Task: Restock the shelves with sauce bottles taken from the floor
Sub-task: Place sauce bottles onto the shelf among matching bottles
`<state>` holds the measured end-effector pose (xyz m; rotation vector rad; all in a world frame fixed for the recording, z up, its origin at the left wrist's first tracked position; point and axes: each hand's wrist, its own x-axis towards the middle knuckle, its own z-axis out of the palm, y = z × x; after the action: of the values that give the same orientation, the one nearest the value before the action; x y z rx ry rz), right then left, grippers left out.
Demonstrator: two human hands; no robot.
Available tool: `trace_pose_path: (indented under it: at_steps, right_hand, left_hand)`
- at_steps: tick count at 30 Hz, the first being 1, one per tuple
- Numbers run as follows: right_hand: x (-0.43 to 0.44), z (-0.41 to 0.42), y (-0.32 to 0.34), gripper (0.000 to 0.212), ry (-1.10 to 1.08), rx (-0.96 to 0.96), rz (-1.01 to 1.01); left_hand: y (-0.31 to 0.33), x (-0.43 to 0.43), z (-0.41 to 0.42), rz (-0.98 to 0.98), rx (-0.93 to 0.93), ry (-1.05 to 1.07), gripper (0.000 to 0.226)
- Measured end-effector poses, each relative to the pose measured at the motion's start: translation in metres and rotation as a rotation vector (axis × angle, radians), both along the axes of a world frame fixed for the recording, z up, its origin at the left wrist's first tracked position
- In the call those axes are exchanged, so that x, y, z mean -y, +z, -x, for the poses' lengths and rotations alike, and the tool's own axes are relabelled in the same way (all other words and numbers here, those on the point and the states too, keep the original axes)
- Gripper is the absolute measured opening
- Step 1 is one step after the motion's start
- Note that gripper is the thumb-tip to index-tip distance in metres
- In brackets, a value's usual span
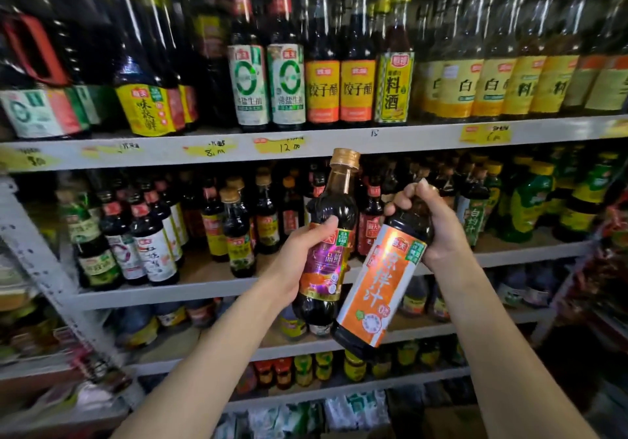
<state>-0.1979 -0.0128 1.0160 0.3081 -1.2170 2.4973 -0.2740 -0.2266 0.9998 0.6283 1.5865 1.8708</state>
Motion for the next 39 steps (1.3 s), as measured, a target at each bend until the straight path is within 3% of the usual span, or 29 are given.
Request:
trace_pose_path:
  at_steps: [4,9,17,20,24,29,39]
  right_hand:
    - [0.019,0.008,0.004,0.034,-0.007,0.002,-0.067]
    - [0.036,0.014,0.008,0.022,-0.030,-0.026,-0.094]
    - [0.078,0.038,0.050,0.025,-0.068,-0.111,-0.305]
    - [0.091,0.047,0.060,0.023,-0.033,-0.125,-0.285]
    - [0.105,0.060,0.064,0.033,0.018,-0.138,-0.291]
    - [0.120,0.074,0.055,0.022,0.037,-0.079,-0.320]
    - [0.132,0.080,0.021,0.023,0.007,0.054,-0.326]
  left_hand:
    - [-0.001,0.019,0.010,0.009,-0.031,0.004,0.059]
    - [0.001,0.036,0.010,-0.002,-0.063,0.040,0.065]
    - [0.024,0.067,0.024,-0.078,-0.165,0.099,0.053]
    - [0.033,0.082,0.030,-0.081,-0.191,0.117,0.050]
    - [0.035,0.099,0.036,-0.056,-0.208,0.128,0.025]
    - [0.021,0.113,0.043,-0.043,-0.183,0.181,0.047]
    - [-0.027,0.125,0.050,0.077,-0.030,0.163,0.058]
